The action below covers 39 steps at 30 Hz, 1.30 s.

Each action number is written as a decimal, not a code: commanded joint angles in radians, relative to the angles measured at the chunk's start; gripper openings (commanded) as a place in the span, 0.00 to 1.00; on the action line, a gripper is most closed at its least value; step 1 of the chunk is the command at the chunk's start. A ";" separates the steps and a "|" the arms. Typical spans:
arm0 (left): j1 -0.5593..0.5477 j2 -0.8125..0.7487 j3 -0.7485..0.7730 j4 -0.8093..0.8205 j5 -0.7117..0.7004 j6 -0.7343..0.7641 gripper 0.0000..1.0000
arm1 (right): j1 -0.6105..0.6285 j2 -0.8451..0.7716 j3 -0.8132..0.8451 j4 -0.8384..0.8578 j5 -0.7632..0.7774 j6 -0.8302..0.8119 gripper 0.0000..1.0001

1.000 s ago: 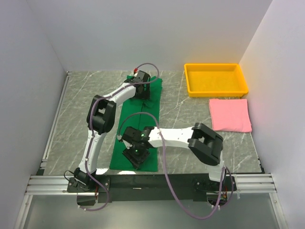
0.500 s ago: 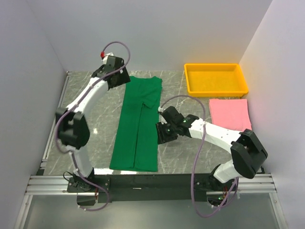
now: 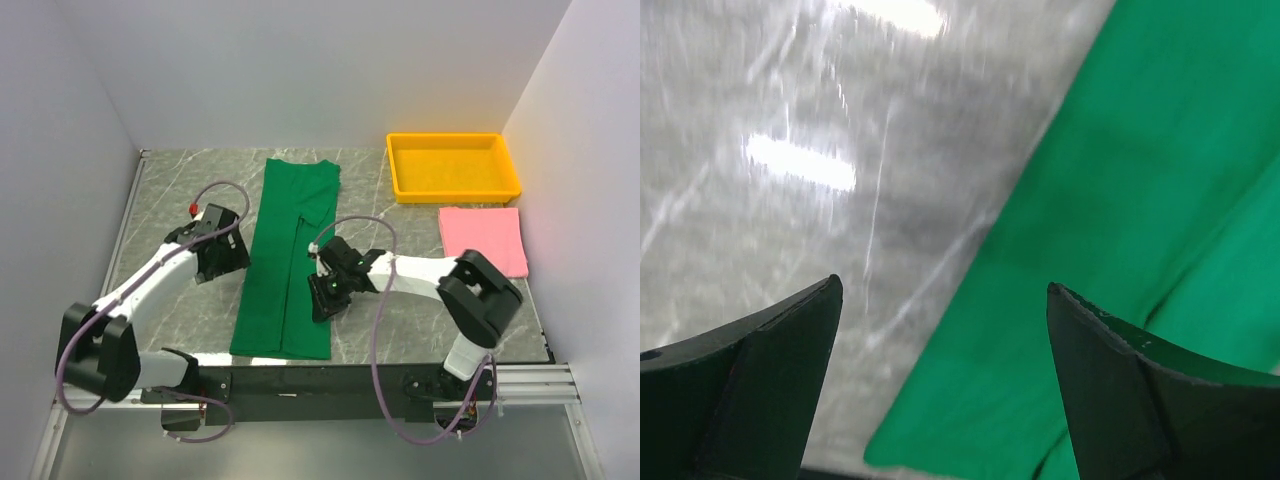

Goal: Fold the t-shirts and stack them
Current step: Fold the tshirt

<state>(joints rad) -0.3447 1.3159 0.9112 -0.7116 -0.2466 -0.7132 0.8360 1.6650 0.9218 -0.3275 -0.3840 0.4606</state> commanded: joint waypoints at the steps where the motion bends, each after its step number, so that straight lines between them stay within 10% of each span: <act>1: -0.007 -0.095 -0.035 -0.015 0.073 -0.040 0.89 | 0.009 0.070 0.038 0.032 -0.076 0.018 0.37; 24: -0.420 -0.199 -0.204 -0.138 0.165 -0.331 0.87 | -0.127 -0.307 -0.150 -0.223 0.181 0.065 0.50; 39: -0.600 -0.101 -0.225 -0.100 0.124 -0.476 0.61 | 0.017 -0.324 -0.268 -0.196 0.224 0.271 0.48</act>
<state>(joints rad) -0.9318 1.1942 0.6746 -0.8295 -0.1032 -1.1614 0.8421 1.3251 0.6598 -0.5785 -0.1818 0.6823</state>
